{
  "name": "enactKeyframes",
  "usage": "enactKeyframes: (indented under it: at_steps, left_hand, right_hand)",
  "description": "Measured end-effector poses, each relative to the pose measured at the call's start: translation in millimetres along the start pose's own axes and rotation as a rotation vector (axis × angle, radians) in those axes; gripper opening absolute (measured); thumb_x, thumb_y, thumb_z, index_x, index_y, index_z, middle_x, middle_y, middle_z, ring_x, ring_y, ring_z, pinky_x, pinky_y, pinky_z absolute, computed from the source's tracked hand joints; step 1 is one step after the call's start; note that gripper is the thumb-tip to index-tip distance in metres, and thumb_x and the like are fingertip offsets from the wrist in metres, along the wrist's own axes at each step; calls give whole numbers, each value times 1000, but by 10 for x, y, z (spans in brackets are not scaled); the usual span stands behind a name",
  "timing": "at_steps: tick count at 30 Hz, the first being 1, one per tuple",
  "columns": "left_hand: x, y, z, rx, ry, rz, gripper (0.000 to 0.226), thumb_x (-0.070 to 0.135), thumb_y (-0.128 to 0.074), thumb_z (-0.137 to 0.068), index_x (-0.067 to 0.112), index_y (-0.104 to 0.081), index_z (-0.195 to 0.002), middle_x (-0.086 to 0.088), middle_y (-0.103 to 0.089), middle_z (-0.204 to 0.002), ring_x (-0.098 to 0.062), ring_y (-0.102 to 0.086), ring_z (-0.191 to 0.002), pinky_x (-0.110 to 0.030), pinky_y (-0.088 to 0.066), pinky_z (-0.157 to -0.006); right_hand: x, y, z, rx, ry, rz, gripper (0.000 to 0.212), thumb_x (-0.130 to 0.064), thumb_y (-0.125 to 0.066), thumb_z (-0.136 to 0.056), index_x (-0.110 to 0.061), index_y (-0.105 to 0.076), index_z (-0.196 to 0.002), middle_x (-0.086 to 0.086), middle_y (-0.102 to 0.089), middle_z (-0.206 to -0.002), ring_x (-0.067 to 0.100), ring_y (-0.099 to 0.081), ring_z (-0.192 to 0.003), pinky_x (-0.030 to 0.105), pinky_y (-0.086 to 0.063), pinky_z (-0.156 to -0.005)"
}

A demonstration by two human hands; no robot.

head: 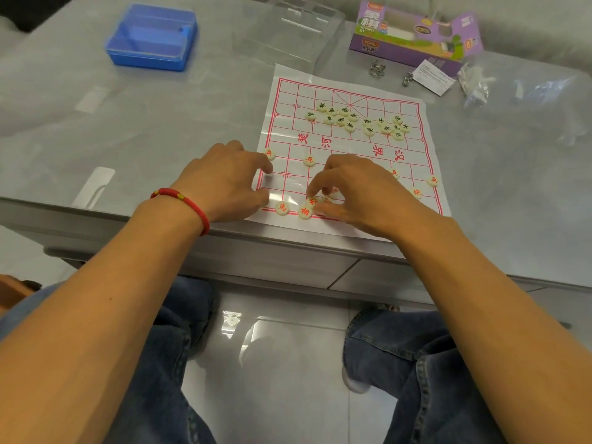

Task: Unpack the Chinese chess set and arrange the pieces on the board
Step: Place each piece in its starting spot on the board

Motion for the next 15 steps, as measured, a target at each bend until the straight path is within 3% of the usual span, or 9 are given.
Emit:
enactKeyframes:
  at_steps: [2,7,15]
  left_hand:
    - [1,6,3,1,-3,2,49,42,-62,-93,28,-51,-139,-9,-53,-130,-31,-54,-110,-45,-51,-97]
    - [-3,4,2,-2,-5,2,49,43,-61,-93,28,-51,-139,-9,-53,-130,-30,-53,-110,-44,-51,-97]
    - [8,3,-10,-1,-3,-4,50,42,-62,-93,28,-51,-139,-10,-53,-130,-31,-53,-111,-46,-50,-98]
  right_hand:
    - [55,85,-8,18,-15,-9,26,-36,-71,-88,-32,-70,-114,-7,-61,-105,11,-53,-92,30,-52,-80]
    - [204,203,160,-64,-53,-90,27,-31,-74,-86,-37,-69,-112,-11,-58,-107,2,-48,-81,11,-36,-72]
    - [72,24,246,-155,13,-64,29,-22,-71,-90,-34,-69,-116,-9,-56,-113,4,-46,-86,16,-41,-75]
Point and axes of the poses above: each hand's wrist, its own z-axis away from the middle knuckle, its own y-axis out of the back of the hand, x = y × z, the point moved 7 cm from there along -z, towards the middle knuckle
